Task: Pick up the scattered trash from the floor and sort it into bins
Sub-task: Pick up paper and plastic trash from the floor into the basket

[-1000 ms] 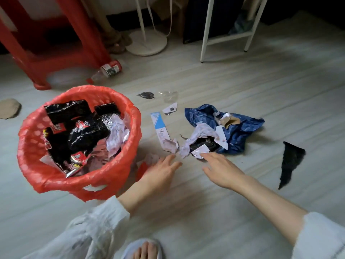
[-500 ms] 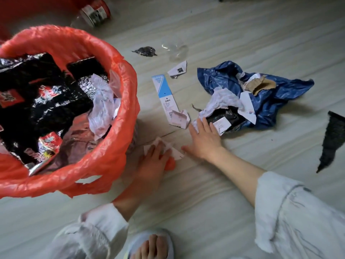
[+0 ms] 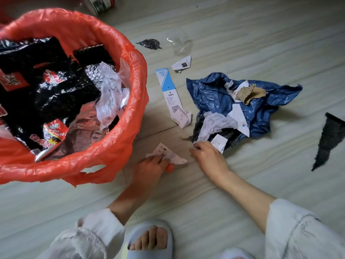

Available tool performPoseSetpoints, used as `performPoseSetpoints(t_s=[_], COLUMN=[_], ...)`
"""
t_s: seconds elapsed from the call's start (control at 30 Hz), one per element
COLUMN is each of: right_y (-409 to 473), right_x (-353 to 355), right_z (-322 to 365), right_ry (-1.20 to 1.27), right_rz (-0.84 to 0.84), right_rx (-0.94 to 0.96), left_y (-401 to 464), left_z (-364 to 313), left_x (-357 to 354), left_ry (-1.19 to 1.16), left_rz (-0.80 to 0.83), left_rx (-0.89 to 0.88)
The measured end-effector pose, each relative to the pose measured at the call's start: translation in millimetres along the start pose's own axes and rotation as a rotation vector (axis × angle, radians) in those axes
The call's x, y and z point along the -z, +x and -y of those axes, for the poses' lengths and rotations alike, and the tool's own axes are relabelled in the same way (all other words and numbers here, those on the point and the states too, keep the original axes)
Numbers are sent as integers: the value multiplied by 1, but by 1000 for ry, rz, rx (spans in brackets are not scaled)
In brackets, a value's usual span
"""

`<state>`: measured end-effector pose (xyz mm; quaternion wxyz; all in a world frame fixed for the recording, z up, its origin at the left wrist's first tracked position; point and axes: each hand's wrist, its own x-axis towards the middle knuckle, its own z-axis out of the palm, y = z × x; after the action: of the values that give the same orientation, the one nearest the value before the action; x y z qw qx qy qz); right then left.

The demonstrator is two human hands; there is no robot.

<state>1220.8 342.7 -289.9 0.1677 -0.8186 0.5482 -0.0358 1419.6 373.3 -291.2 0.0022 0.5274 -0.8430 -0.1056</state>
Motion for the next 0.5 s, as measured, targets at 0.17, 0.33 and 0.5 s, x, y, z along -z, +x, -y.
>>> performPoseSetpoints(t_s=[0.17,0.33,0.5], right_y=[9,10,-3], right_x=[49,144,228], right_z=[4,19,62], right_ry=[145,326,654], right_rz=[-80,-311,-446], right_rx=[-73,-220,-378], left_y=[9,13,3], left_z=[-6,-30,-44], left_x=[30,108,190], left_ry=[68,-141,-55], left_rz=[-20,-19,-335], left_rx=[-8,100,46])
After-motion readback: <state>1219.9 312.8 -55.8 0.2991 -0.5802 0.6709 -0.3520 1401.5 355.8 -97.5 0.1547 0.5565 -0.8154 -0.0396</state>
